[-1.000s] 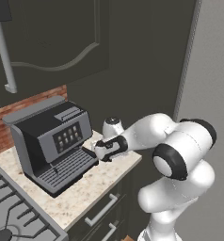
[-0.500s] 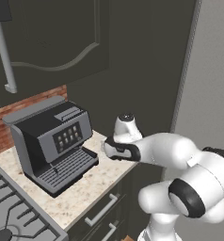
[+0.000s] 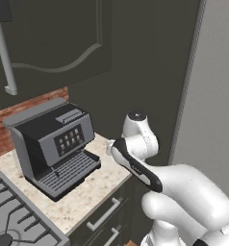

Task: Retrieve the butter from the fridge and place it on a plate on the dining table. Then retrieve the butter knife by the fridge and place it near the plate.

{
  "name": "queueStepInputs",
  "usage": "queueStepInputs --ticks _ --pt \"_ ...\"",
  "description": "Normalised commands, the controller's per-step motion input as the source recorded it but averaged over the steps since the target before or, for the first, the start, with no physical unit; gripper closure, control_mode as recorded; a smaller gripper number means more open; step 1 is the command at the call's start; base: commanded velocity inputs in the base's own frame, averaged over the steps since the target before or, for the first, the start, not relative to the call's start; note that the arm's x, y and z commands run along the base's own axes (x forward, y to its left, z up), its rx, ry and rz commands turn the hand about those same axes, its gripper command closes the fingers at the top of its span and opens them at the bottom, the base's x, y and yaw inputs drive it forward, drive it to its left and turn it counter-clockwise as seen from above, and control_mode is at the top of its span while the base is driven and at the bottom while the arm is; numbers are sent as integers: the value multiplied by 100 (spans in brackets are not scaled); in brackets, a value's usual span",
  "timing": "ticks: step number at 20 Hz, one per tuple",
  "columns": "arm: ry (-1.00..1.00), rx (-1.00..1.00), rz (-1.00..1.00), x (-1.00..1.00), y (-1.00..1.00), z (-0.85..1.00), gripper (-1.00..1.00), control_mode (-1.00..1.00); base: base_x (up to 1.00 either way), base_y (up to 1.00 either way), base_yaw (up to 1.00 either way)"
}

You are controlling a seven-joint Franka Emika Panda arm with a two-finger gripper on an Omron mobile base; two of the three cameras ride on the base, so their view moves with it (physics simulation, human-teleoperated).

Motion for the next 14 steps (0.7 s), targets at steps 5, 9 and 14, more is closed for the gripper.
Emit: queueStepInputs --ticks 5,9,14 --pt "-11 0 10 -72 0 65 100 -100 0 0 0" --pt "-16 0 12 -76 0 57 100 -100 0 0 0" --pt "-13 0 11 -59 0 71 100 -100 0 0 0"
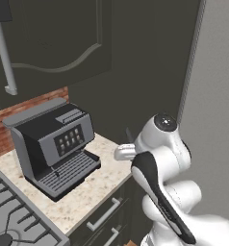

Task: Retrieve the butter from the fridge and place it on a plate on the dining table. Then retrieve the butter knife by the fridge and place it near the plate.

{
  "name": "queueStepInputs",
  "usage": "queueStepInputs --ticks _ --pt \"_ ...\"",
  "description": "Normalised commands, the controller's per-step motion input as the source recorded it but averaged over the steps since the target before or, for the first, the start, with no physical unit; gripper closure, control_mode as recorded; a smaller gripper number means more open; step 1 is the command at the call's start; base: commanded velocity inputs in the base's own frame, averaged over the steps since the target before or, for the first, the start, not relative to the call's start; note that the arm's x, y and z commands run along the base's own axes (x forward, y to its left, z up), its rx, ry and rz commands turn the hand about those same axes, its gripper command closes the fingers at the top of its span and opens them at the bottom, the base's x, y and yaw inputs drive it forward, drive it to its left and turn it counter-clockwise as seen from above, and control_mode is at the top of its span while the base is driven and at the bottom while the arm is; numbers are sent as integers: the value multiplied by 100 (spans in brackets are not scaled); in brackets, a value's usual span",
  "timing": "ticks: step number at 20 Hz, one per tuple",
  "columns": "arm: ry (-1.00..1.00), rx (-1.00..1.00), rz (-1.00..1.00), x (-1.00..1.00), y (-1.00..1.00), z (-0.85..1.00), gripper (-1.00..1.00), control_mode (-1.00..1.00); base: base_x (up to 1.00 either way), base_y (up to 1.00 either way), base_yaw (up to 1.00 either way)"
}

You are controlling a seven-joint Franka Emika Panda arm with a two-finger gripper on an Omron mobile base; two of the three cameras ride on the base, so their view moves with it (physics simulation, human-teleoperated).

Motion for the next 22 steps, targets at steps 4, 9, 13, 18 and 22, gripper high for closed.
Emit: queueStepInputs --ticks 4,9,13,18,22 --pt "0 -6 2 -40 -2 76 100 -100 0 0 0" --pt "2 -3 0 -28 -10 42 100 -100 0 0 0" --pt "7 0 0 -5 -40 0 100 -100 0 0 0" --pt "1 0 0 -7 -45 0 100 -100 0 0 0" --pt "-1 -1 0 -28 -17 0 100 -100 0 0 0"
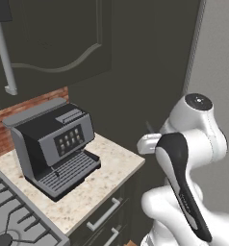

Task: Retrieve the butter from the fridge and place it on a plate on the dining table. Then retrieve the butter knife by the fridge and place it near the plate.

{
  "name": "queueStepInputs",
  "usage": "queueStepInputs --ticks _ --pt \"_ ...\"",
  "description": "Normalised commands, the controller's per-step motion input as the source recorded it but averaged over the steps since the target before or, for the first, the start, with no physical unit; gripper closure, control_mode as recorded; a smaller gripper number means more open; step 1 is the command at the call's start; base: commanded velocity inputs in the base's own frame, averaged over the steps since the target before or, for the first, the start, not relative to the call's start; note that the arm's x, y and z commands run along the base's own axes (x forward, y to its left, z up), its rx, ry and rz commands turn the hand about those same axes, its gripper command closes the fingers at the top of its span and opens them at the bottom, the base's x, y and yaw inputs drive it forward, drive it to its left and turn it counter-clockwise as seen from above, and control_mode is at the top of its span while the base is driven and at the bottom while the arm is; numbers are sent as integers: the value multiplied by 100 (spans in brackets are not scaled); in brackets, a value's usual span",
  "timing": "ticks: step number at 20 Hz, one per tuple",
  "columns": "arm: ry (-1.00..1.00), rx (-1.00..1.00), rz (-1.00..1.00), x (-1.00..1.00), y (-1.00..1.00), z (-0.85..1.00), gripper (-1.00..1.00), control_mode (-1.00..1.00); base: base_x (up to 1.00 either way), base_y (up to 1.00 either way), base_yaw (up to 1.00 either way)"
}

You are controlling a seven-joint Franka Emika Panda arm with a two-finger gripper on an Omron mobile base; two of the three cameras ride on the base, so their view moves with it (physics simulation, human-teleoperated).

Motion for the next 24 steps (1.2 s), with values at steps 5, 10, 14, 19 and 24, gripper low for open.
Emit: queueStepInputs --ticks 5,10,14,19,24 --pt "0 0 0 -2 0 0 100 -100 0 0 0" --pt "0 0 0 0 0 0 100 -100 0 0 0" --pt "0 0 0 -22 0 0 100 100 -14 0 0" --pt "0 0 0 0 0 0 100 100 -82 0 0" --pt "0 0 0 0 0 0 100 100 -74 0 0"
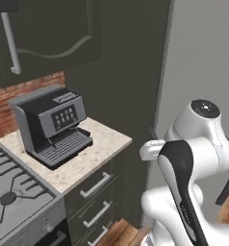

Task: Retrieve the butter from the fridge and place it on a plate on the dining table. Then retrieve the butter knife by the fridge and place it near the plate.

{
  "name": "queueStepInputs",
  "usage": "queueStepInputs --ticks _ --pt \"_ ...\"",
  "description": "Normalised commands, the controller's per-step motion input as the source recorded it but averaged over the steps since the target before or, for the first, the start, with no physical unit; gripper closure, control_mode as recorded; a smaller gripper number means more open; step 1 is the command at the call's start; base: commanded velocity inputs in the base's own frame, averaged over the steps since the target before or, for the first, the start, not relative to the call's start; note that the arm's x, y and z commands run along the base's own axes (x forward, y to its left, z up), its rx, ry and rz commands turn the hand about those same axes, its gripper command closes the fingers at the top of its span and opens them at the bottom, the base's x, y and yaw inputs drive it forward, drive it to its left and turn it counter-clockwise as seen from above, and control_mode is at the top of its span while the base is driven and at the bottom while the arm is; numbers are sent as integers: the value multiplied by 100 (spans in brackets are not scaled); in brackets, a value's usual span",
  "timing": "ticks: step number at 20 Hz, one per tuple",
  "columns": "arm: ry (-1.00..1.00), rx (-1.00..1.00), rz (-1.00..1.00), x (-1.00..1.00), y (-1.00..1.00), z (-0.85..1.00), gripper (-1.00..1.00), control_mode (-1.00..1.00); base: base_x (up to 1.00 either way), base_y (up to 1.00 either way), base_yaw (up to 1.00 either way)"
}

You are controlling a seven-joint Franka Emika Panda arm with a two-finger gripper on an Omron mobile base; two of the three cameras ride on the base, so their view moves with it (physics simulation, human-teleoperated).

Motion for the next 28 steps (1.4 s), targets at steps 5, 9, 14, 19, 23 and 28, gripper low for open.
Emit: queueStepInputs --ticks 5,9,14,19,23,28 --pt "0 0 0 0 0 0 100 100 -75 14 -2" --pt "0 0 0 0 0 0 100 100 -87 32 -14" --pt "0 0 0 0 0 0 100 100 -83 14 -31" --pt "0 0 0 0 0 0 100 100 -46 36 -59" --pt "0 0 0 0 0 0 100 100 -44 46 -73" --pt "0 0 0 0 0 0 100 100 -47 34 -74"
